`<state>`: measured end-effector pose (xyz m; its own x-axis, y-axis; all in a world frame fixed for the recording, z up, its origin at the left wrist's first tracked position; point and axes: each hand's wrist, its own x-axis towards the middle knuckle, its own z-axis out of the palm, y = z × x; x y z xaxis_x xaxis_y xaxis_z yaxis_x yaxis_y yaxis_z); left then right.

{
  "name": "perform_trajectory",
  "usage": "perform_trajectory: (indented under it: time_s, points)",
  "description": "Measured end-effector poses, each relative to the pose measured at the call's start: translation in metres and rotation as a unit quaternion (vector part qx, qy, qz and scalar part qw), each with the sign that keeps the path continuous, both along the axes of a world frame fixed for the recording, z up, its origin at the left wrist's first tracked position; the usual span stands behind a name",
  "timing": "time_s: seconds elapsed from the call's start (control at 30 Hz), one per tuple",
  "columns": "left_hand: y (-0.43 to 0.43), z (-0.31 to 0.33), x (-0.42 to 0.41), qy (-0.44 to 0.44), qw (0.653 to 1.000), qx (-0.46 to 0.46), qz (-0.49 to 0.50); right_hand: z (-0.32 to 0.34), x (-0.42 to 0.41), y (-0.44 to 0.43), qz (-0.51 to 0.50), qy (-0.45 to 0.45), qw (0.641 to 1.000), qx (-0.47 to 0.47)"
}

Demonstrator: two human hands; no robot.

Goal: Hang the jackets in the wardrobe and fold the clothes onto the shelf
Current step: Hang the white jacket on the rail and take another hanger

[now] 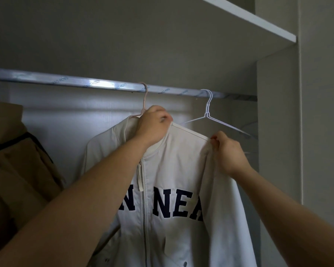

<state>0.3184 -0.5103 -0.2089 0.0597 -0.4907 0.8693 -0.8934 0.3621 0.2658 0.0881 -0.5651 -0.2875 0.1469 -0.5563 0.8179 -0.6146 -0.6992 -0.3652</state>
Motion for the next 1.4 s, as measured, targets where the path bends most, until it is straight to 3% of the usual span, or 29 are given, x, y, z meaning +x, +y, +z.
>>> perform_trajectory:
  time_s: [0.1, 0.3, 0.4, 0.5, 0.63, 0.77, 0.9, 1.0, 1.07, 1.13, 1.2, 1.27, 1.4]
  points:
    - [-0.006, -0.008, 0.002, -0.083, 0.995, 0.013, 0.057, -0.008, 0.008, 0.002, -0.021, -0.017, 0.999, -0.016]
    - [-0.017, -0.011, 0.004, -0.098, 0.992, -0.043, 0.072, -0.012, -0.004, 0.001, -0.009, 0.052, 0.996, -0.078]
    - [-0.022, -0.013, 0.004, -0.096, 0.989, -0.076, 0.079, 0.001, -0.017, -0.007, -0.008, 0.005, 0.995, -0.102]
    - [-0.025, -0.012, 0.004, -0.082, 0.99, -0.087, 0.074, 0.019, -0.018, -0.011, -0.01, -0.092, 0.993, -0.08]
    - [-0.023, -0.009, 0.001, -0.076, 0.992, -0.073, 0.067, 0.029, -0.007, -0.007, -0.089, -0.003, 0.995, -0.039]
    - [-0.017, -0.009, 0.006, -0.094, 0.991, -0.075, 0.062, 0.049, 0.013, 0.009, 0.037, -0.073, 0.996, 0.036]
    - [-0.002, 0.0, 0.017, 0.026, 0.993, -0.101, -0.057, 0.063, 0.049, 0.023, 0.045, 0.124, 0.991, -0.009]
    - [0.008, -0.002, 0.043, 0.115, 0.959, -0.26, 0.016, 0.064, 0.066, 0.025, 0.02, 0.169, 0.985, -0.015]
    - [0.009, -0.007, 0.073, 0.204, 0.931, -0.292, 0.084, 0.06, 0.072, 0.024, -0.005, 0.172, 0.985, -0.003]
    - [0.006, -0.014, 0.105, 0.3, 0.919, -0.203, 0.155, 0.053, 0.078, 0.024, -0.032, 0.166, 0.986, -0.004]
    - [-0.001, -0.027, 0.135, 0.336, 0.916, -0.08, 0.203, 0.047, 0.089, 0.025, -0.033, 0.142, 0.989, -0.024]
    - [-0.007, -0.035, 0.153, 0.296, 0.935, -0.02, 0.192, 0.045, 0.103, 0.027, -0.018, 0.126, 0.99, -0.053]
    - [-0.013, -0.038, 0.171, 0.22, 0.963, 0.011, 0.152, 0.05, 0.126, 0.02, -0.052, 0.129, 0.987, -0.079]
